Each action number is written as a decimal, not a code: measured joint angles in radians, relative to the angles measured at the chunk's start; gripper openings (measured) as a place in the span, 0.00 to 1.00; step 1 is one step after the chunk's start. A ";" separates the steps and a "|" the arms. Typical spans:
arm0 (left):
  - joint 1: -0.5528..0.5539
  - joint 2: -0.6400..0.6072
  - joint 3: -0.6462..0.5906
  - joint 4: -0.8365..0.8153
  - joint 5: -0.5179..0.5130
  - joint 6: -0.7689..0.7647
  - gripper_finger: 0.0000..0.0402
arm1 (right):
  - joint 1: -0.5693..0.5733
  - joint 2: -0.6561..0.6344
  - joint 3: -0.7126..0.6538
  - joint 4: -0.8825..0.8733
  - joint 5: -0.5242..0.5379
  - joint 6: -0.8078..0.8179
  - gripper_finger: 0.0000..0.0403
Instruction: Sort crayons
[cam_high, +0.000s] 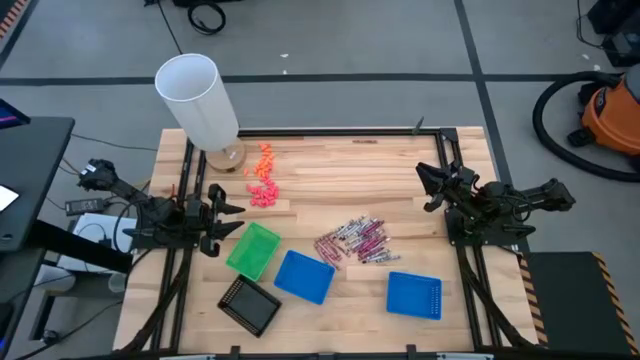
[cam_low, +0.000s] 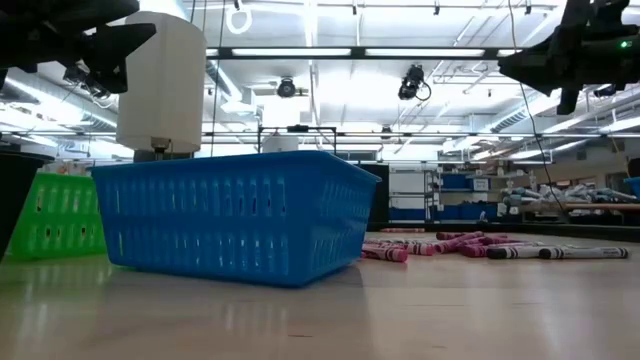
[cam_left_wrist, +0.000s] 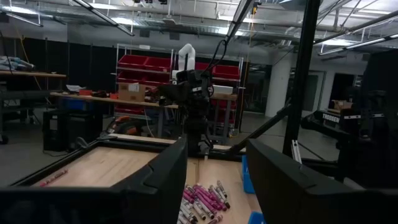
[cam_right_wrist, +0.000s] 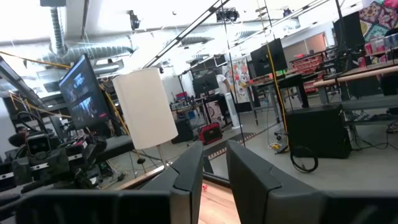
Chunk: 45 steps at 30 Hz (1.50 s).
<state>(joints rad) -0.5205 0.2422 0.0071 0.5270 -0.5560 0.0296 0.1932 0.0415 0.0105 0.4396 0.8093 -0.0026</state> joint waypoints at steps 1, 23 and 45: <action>0.000 0.000 0.000 0.000 0.000 0.000 0.44 | 0.000 0.000 0.000 0.000 0.000 0.000 0.20; 0.000 0.000 0.000 0.000 0.000 0.000 0.44 | 0.000 0.000 0.000 0.000 0.000 0.000 0.20; 0.006 0.000 0.000 0.024 -0.010 0.028 0.44 | 0.000 0.000 0.000 0.000 0.000 0.000 0.20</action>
<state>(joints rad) -0.5146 0.2424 0.0071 0.5505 -0.5656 0.0571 0.1932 0.0415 0.0105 0.4397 0.8093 -0.0027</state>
